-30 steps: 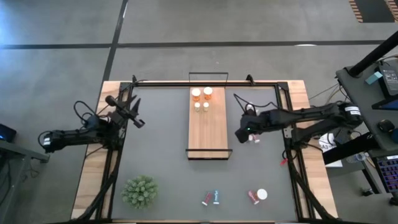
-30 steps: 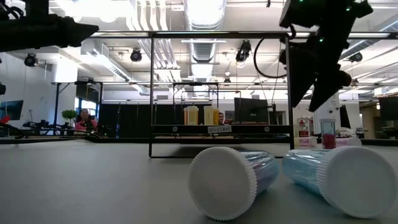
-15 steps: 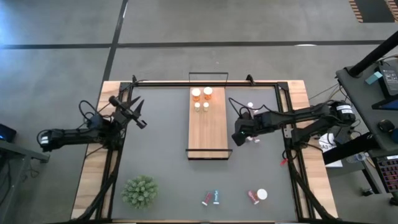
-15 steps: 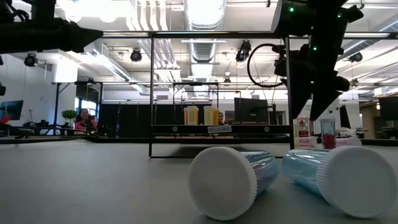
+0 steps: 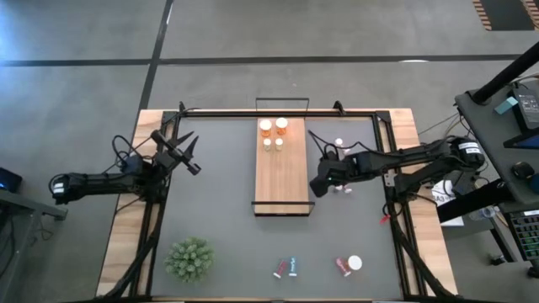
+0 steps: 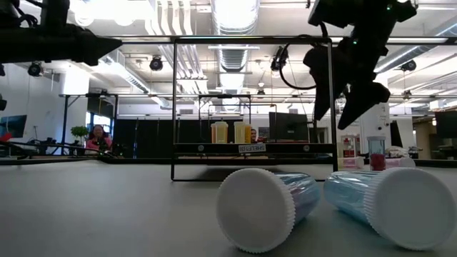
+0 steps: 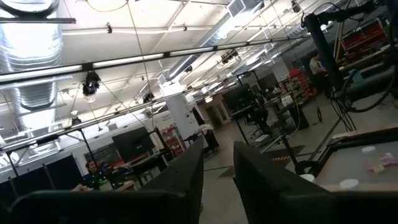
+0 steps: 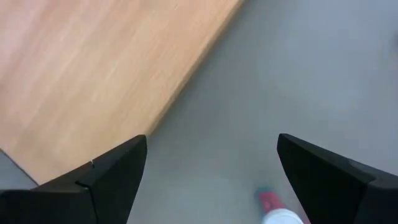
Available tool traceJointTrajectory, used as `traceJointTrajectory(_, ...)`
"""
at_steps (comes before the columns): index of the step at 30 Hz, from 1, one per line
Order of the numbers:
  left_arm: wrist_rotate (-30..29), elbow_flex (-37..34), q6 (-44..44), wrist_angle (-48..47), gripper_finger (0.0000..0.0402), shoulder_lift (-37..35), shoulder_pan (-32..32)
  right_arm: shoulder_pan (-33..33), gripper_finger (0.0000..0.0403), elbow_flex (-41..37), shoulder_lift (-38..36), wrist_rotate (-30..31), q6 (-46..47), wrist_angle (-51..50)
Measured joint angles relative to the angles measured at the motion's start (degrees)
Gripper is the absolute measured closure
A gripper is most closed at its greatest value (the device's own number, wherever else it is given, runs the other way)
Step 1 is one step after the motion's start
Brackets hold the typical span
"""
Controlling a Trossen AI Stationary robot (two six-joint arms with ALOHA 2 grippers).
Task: Pick and place medicine bottles onto shelf by color
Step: Put the top blue pill bottle on the shelf
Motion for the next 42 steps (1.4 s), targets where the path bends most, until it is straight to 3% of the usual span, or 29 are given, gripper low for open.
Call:
traceJointTrajectory(8, 0.0, 0.0, 0.0, 0.0, 0.033, 0.9, 0.0, 0.0, 0.0053, -0.1, 0.1, -0.4, 13.3, -8.0)
traceJointTrajectory(20, 0.0, 0.0, 0.0, 0.0, 0.033, 2.3, 0.0, 0.0, 0.0053, -0.1, 0.4, -6.3, 24.5, -12.2)
traceJointTrajectory(29, 0.0, 0.0, 0.0, 0.0, 0.033, 3.4, 0.0, 0.0, 0.0053, -0.1, 2.7, -7.0, 24.2, -13.3)
traceJointTrajectory(36, 0.0, 0.0, 0.0, 0.0, 0.033, 3.8, 0.0, 0.0, 0.0054, -0.1, 6.7, -7.0, 29.5, -14.0)
traceJointTrajectory(42, 0.0, 0.0, 0.0, -0.1, 0.033, 3.7, 0.0, 0.0, 0.008, -0.1, 7.6, -7.5, 29.4, -13.7)
